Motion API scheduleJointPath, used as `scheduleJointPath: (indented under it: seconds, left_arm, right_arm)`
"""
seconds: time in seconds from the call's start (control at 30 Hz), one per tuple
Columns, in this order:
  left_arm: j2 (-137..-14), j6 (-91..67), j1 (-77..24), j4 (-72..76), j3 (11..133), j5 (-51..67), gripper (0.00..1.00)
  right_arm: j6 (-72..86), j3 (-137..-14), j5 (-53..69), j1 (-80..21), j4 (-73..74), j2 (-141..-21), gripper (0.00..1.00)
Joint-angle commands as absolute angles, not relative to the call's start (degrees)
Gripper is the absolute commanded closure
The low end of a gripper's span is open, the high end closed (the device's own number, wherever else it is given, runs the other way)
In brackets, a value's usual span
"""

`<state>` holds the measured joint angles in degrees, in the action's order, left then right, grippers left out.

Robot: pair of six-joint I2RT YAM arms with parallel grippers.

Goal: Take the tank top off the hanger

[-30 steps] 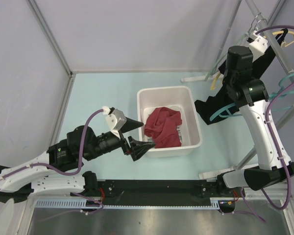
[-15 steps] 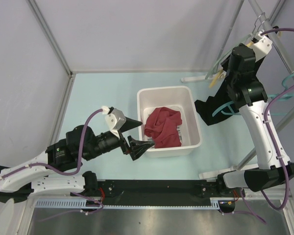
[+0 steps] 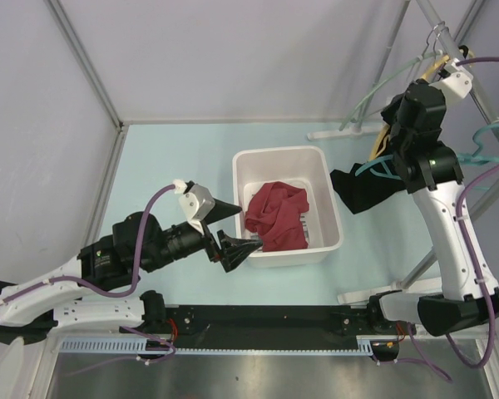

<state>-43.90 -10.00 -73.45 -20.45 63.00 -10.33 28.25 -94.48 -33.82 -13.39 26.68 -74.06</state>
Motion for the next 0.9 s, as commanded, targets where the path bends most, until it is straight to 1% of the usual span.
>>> scheduleJointPath:
  seconds: [0.0, 0.27, 0.4, 0.5, 0.63, 0.87]
  left_arm:
    - [-44.1, -8.9, -73.0, -19.2, 65.4, -10.1, 0.01]
    - [-44.3, -9.1, -73.0, -18.3, 65.3, -9.6, 0.01]
    - [-44.2, -9.3, -73.1, -17.9, 65.0, -9.4, 0.01]
    - [-44.2, -9.5, -73.0, -17.8, 65.1, -9.1, 0.01]
    - [-44.0, -9.7, -72.9, -17.8, 65.1, -8.9, 0.01]
    - [-44.6, -9.4, -72.9, -17.7, 65.5, -8.4, 0.01]
  right_arm:
    - [29.4, -95.7, -33.9, -14.4, 25.8, -68.6, 1.0]
    - [28.9, -98.8, -29.8, -18.4, 30.0, -64.5, 1.0]
    - [23.8, -95.6, -28.9, -19.7, 25.7, -61.5, 1.0]
    - [21.9, -96.3, -26.4, -19.9, 25.9, -61.2, 1.0]
    - [20.3, -94.3, -22.9, -20.5, 23.9, -58.7, 1.0]
    - [19.9, -95.2, -14.8, -20.6, 29.0, -55.6, 1.0]
